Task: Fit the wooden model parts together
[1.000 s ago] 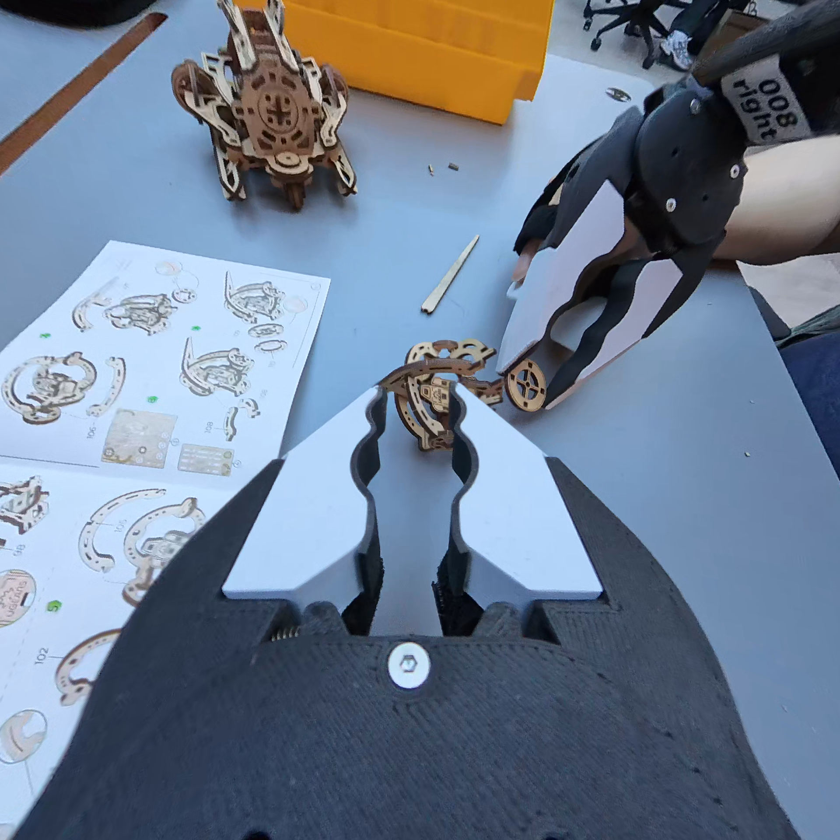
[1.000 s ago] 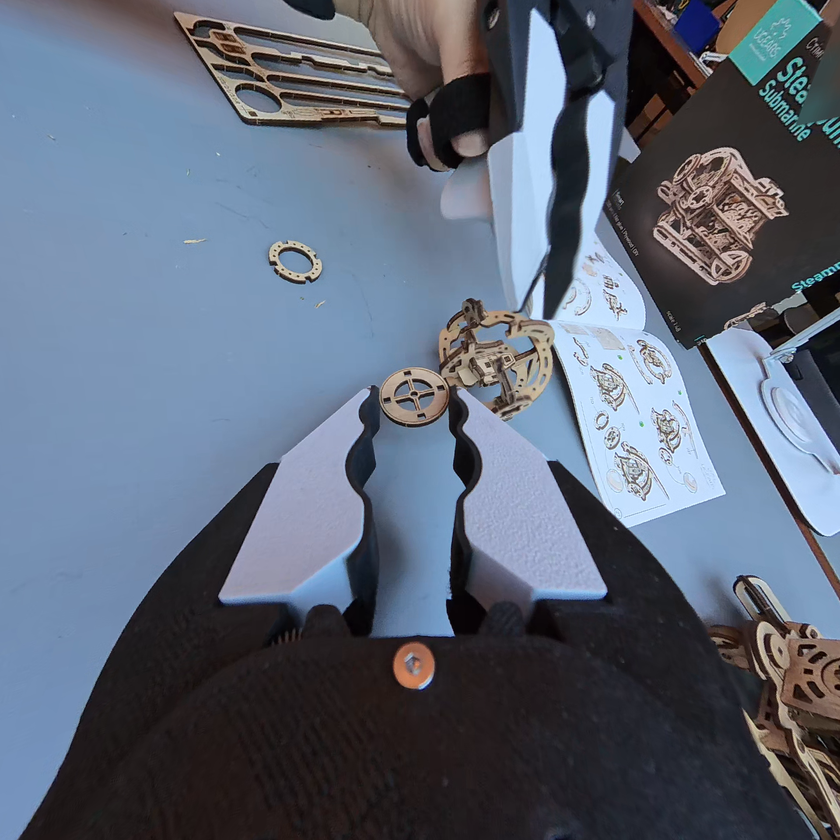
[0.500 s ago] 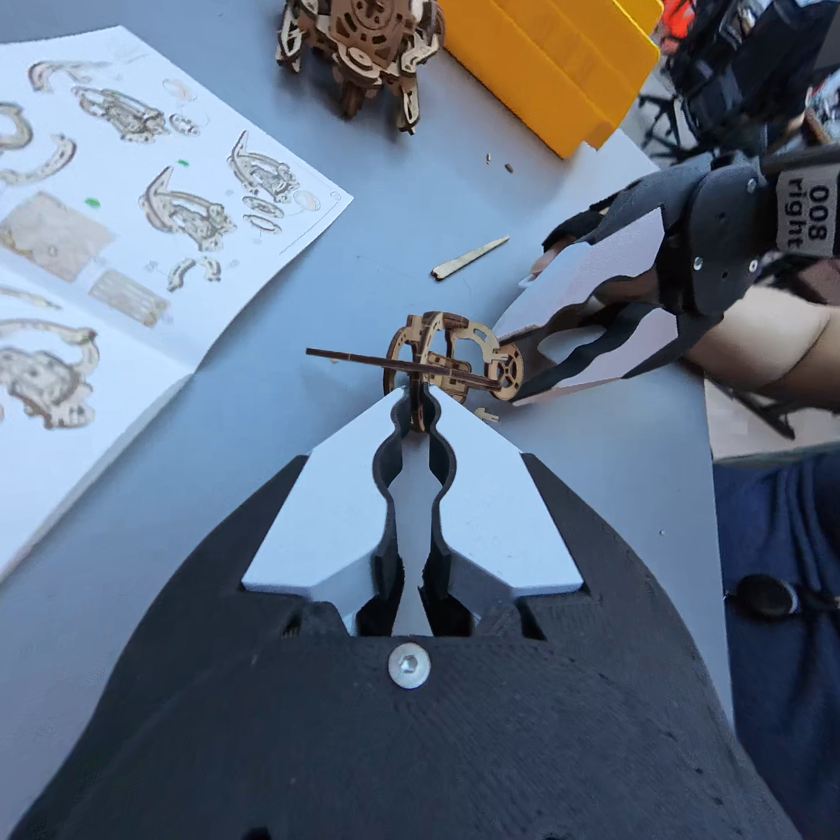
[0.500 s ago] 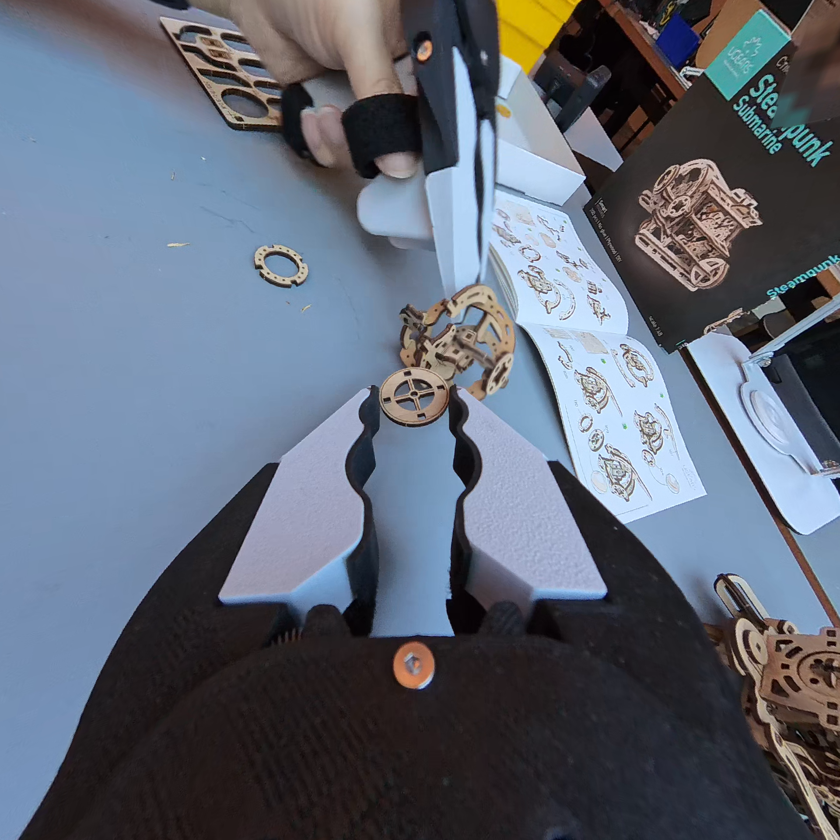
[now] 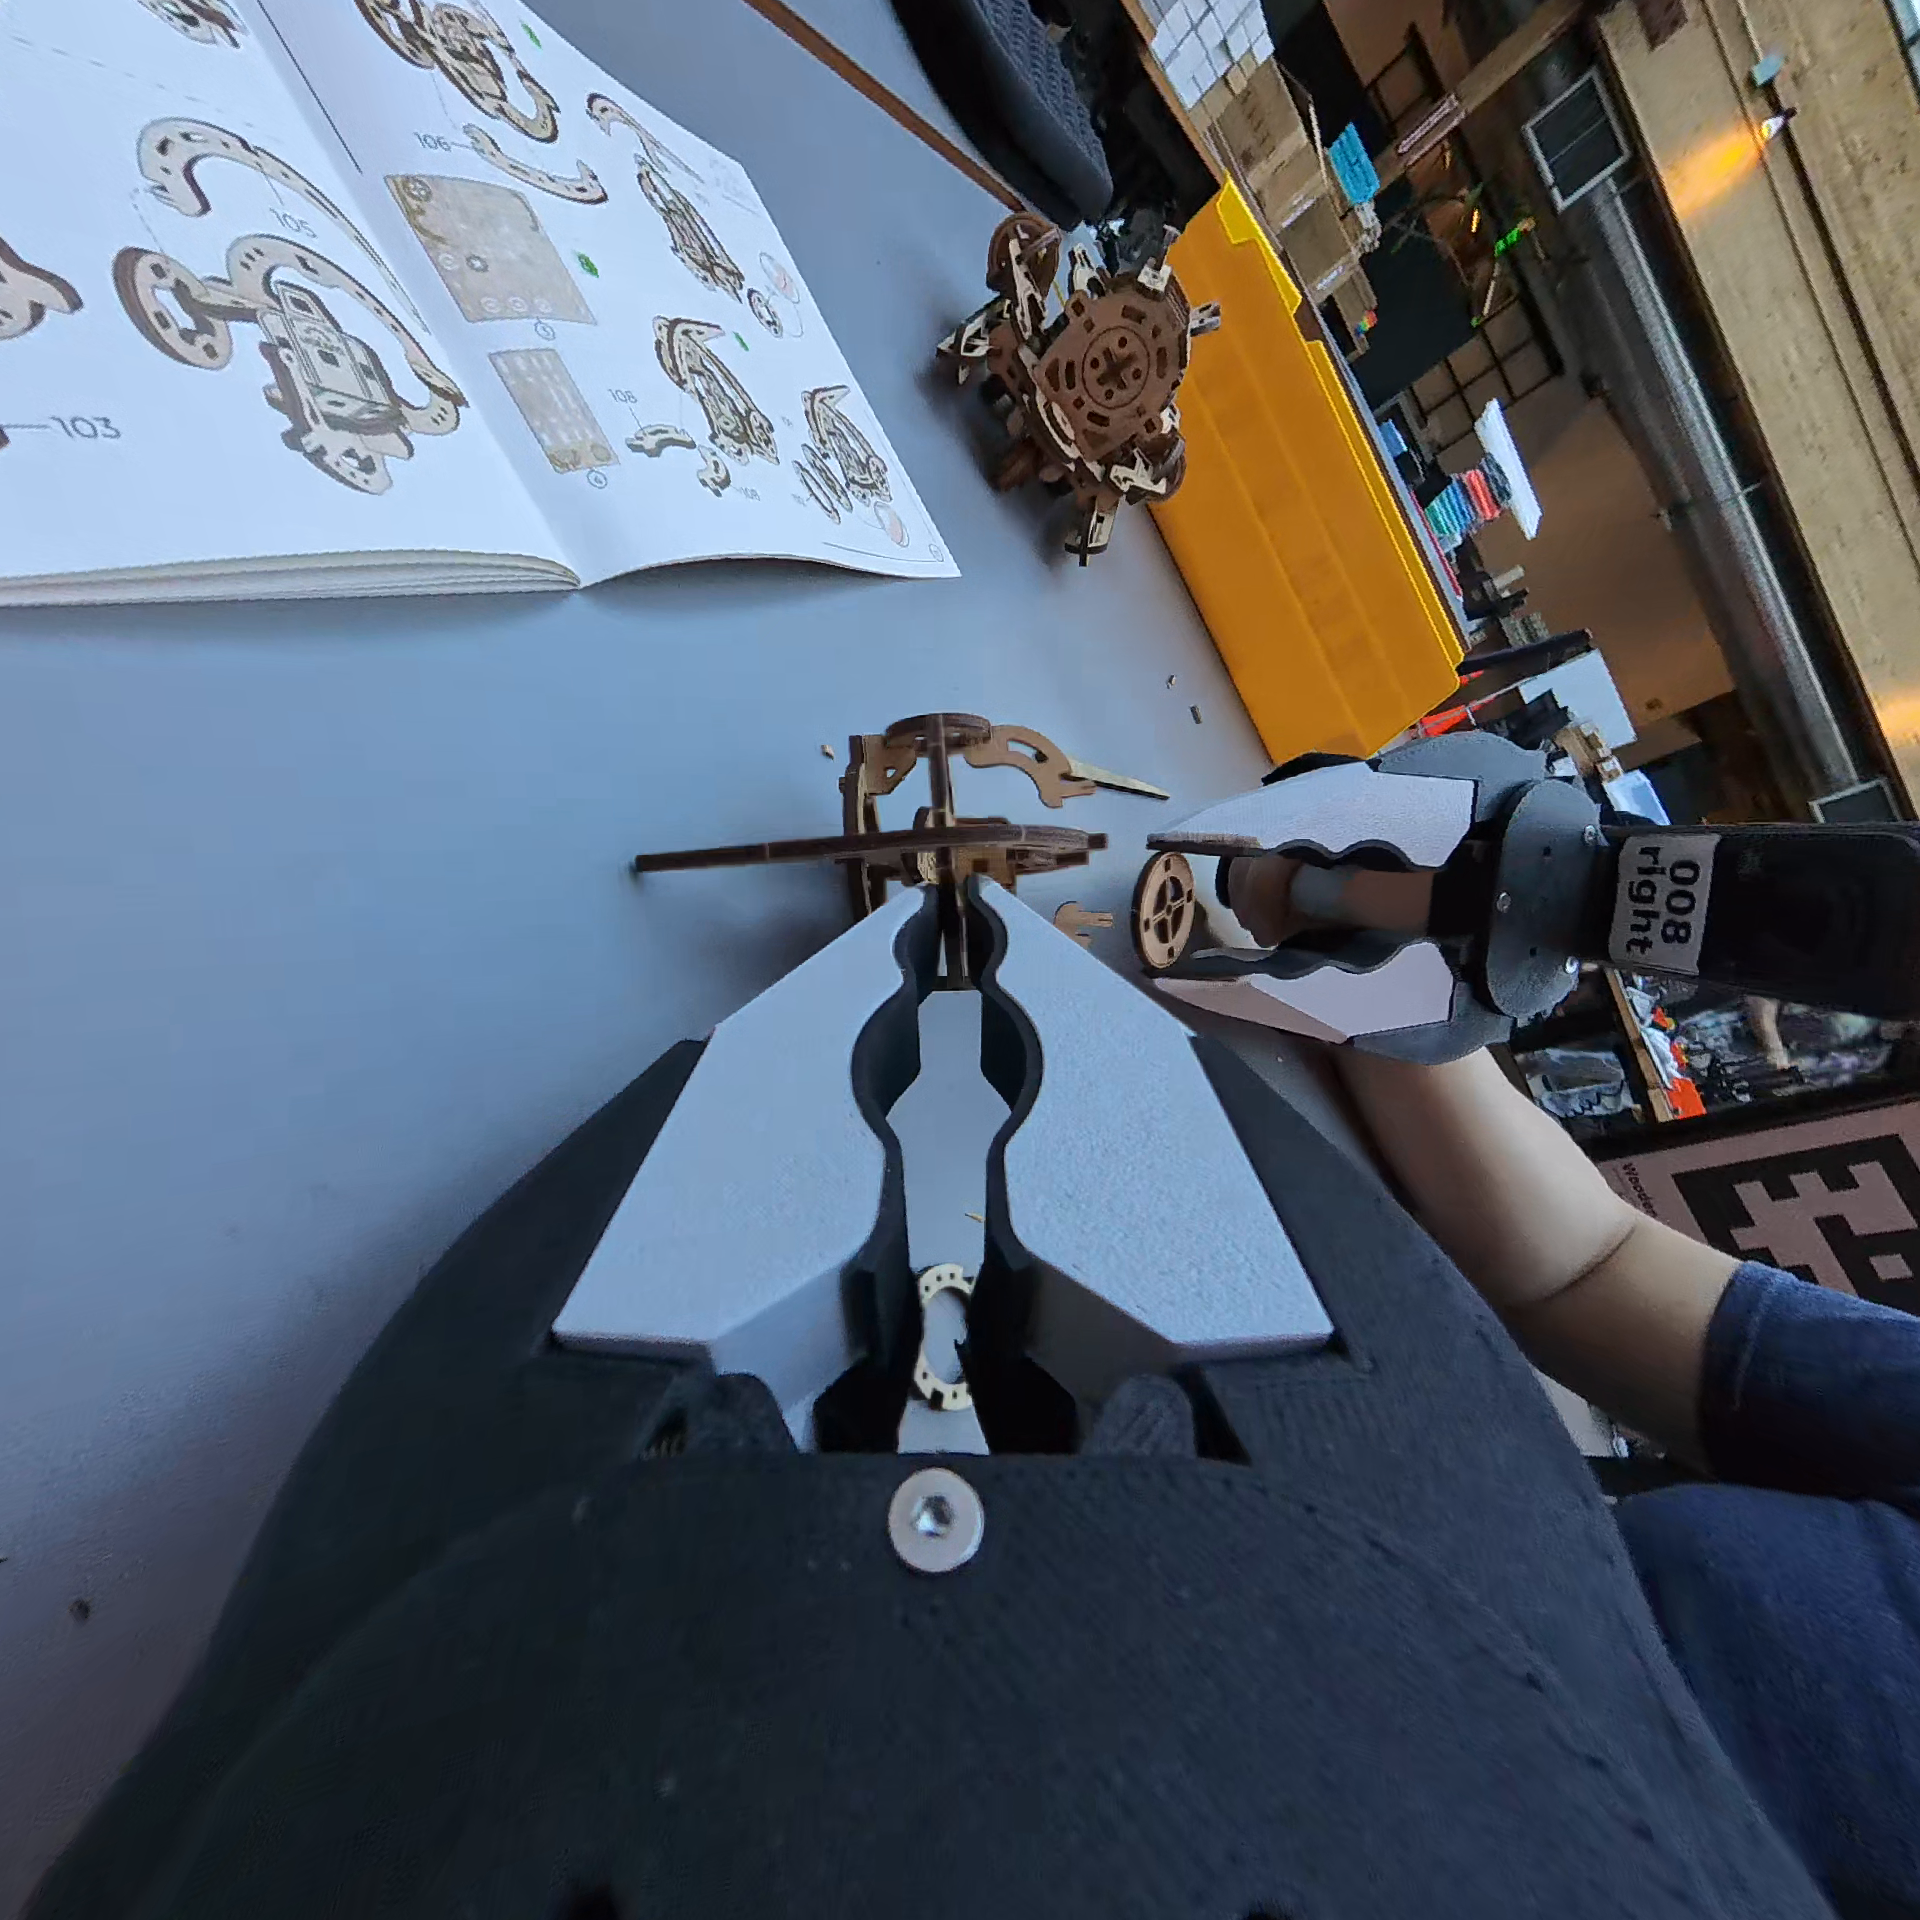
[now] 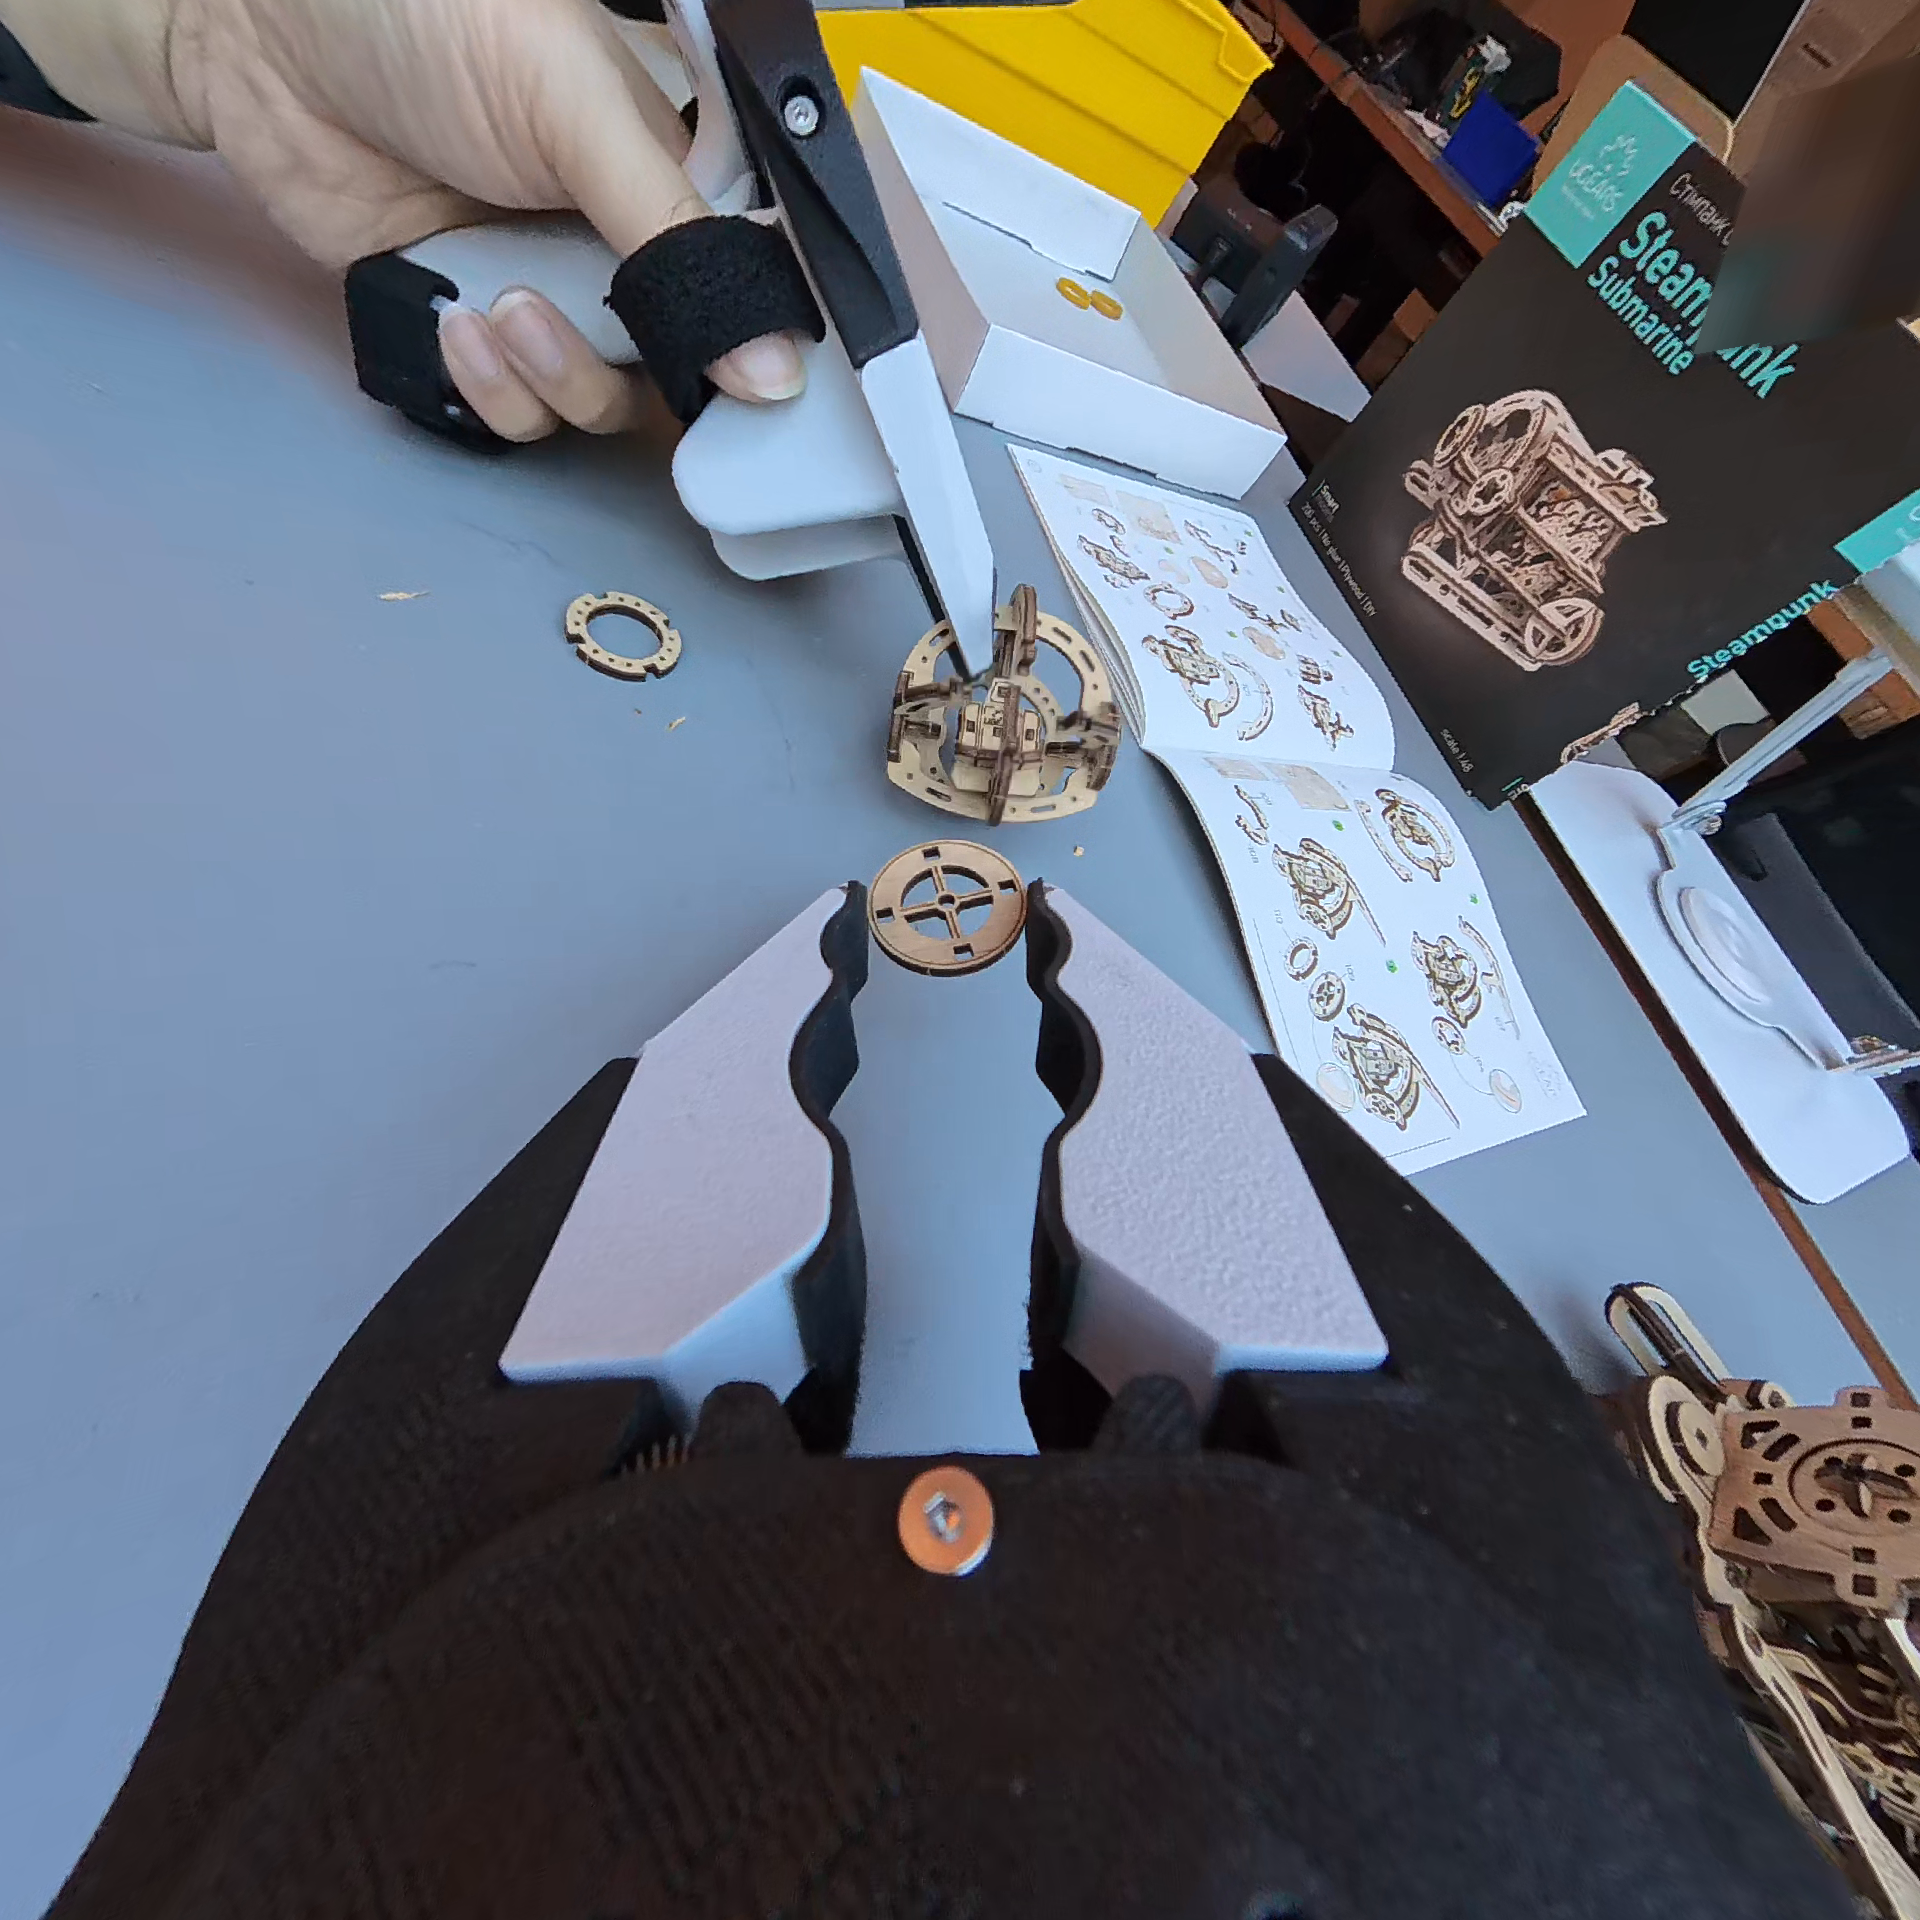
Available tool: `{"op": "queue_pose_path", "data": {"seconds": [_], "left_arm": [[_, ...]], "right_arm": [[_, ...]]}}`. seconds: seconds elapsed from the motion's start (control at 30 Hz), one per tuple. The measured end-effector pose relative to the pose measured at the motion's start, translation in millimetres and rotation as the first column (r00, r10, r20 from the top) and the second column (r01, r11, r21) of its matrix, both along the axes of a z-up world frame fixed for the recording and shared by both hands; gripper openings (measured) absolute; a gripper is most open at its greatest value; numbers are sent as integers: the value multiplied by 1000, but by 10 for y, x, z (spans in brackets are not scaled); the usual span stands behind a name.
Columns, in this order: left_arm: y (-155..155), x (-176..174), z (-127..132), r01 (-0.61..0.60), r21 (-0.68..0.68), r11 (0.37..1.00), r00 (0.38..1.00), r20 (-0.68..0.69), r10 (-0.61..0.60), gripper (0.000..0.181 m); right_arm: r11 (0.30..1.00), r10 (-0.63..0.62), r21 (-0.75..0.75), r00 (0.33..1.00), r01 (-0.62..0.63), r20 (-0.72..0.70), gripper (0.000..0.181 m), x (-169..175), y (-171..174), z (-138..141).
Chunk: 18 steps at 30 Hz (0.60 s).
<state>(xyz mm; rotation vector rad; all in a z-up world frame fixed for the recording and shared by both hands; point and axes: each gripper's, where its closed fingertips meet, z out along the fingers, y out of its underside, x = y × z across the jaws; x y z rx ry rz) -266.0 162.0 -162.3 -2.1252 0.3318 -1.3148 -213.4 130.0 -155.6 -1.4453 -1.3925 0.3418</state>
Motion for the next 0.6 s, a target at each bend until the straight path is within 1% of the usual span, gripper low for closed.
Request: {"op": "queue_pose_path", "data": {"seconds": [0.2, 0.33, 0.47, 0.53, 0.6], "left_arm": [[-25, -49, 47, -12, 3, 1000, 1000, 26, 12, 14], [-14, -209, 100, -47, 35, 998, 999, 23, 46, 14], [-35, -324, 83, -20, 99, 995, 997, -69, 27, 14], [-63, -337, 38, 25, 140, 990, 989, -149, -4, 16], [-104, -307, -44, 66, 132, 989, 977, -212, -37, 17]], "right_arm": [[1000, 21, -14, 999, -21, -32, 28, -13, -27, 24], [999, 34, -22, 999, -34, -35, 29, -35, -52, 15], [999, 35, -38, 999, -36, -33, 29, -73, -54, -13], [998, 35, -46, 998, -37, -49, 29, -103, -46, 7], [997, 43, -61, 997, -47, -71, 29, -137, -45, 33]]}}
